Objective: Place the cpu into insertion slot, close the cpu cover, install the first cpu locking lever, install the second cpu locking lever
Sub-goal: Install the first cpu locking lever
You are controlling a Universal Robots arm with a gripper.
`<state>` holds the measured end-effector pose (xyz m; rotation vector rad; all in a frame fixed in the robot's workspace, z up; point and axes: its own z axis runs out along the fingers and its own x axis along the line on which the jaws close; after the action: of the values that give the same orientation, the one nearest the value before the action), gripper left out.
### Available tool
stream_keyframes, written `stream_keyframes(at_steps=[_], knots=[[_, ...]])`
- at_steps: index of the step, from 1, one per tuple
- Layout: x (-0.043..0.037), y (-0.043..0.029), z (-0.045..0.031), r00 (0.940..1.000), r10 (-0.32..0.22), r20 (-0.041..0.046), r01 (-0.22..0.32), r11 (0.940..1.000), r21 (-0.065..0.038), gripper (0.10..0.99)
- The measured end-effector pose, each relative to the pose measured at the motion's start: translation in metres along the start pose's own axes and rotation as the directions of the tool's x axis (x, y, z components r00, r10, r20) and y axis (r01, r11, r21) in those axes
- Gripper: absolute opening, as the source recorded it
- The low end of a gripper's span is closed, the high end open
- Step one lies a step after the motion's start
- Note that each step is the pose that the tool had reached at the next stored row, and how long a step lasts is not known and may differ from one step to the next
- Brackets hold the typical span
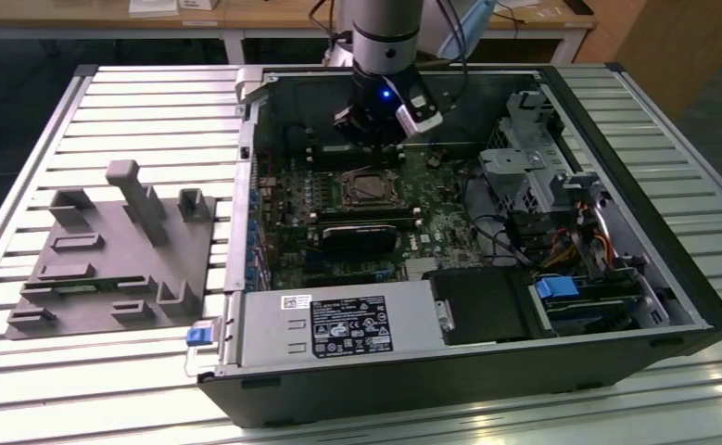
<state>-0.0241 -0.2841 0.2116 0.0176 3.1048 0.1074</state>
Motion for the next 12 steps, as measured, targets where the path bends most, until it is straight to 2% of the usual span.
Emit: stream_keyframes(at_steps=[7,12], knots=[[-0.0021,-0.0005,0.0086,1.0,0.0,-0.0001,0.0,1.0,0.0,0.106],[-0.0021,-0.0006,0.01,1.0,0.0,-0.0002,0.0,1.0,0.0,0.106]])
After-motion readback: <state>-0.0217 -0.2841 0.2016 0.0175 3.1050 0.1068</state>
